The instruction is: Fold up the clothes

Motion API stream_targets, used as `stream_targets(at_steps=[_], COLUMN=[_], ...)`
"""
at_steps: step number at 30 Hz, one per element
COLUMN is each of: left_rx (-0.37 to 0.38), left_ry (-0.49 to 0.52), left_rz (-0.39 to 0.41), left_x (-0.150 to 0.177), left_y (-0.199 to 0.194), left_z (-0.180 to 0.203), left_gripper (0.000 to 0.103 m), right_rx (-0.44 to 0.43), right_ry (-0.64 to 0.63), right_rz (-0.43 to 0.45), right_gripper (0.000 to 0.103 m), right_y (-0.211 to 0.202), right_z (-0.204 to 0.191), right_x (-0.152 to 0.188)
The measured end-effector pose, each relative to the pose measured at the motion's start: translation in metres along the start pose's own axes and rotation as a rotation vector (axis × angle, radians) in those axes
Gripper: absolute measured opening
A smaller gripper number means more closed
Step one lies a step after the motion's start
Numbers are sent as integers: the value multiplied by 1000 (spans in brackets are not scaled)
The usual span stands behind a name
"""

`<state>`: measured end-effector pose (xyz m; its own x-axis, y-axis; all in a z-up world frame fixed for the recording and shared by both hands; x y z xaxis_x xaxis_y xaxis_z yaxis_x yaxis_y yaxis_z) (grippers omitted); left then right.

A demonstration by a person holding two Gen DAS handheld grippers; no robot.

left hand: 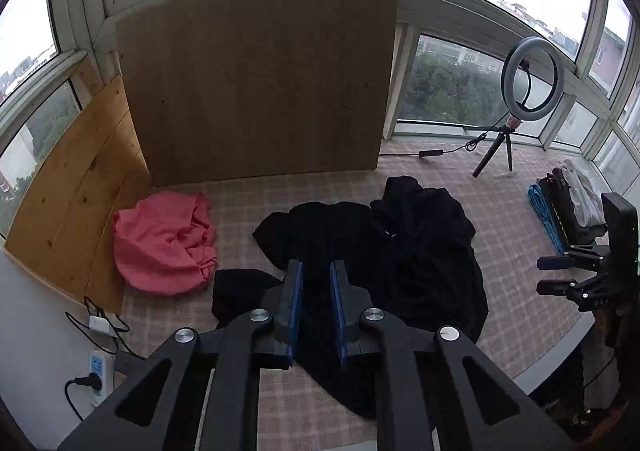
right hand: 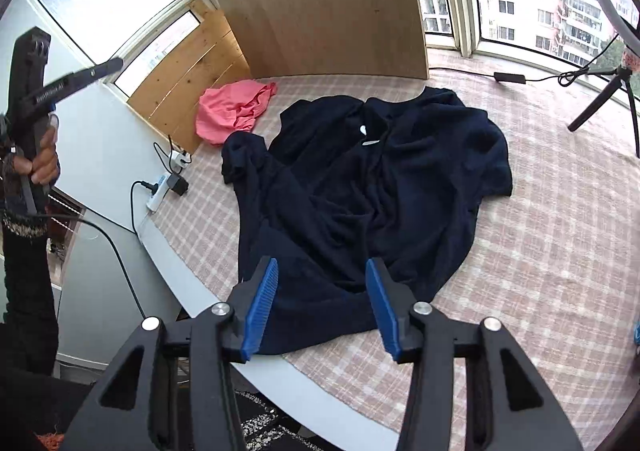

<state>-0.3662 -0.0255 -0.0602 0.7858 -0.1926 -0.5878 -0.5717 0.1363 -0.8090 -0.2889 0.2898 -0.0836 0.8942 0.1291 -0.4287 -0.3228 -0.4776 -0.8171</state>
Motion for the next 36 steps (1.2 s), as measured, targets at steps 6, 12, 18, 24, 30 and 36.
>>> stream_targets(at_steps=[6,12,18,24,30,36], left_rx=[-3,-17,62,243,306,214], left_ry=[-110,-86,-74,-174,-229,-183], left_rz=[-195,-220,-203,-140,49,301], left_x=[94,98,81,77,56,24], left_y=[111,171,214,198,93,-71], left_z=[-49,-76,-79,-84,-116,-137], left_gripper=[24,37,33,7,7,3], right_rx=[74,211,434,311,145,-22], right_ry=[-149,-239,-282,-188,-153,-251], right_rz=[-48,-243,-368,-343,-179,40], right_gripper=[59,59,59,5,4,4], right_y=[122,288,363,342,257,143], right_z=[-66,-122,-94,-86,-136,-228], right_x=[-110,-183,-185,-183,-212,-254])
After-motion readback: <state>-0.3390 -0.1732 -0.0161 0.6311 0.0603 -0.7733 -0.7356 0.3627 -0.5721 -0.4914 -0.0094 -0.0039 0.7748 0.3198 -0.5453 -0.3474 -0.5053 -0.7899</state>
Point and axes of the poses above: each gripper's, at about its wrist camera, not at the fingertips, and y roughly the way its jaws point, z to its right, x to its underside, the point moved 5 cm from there along y, roughly the way its jaws point, and after that the axes turned 6 degrees about y, right-handed, at the moved point
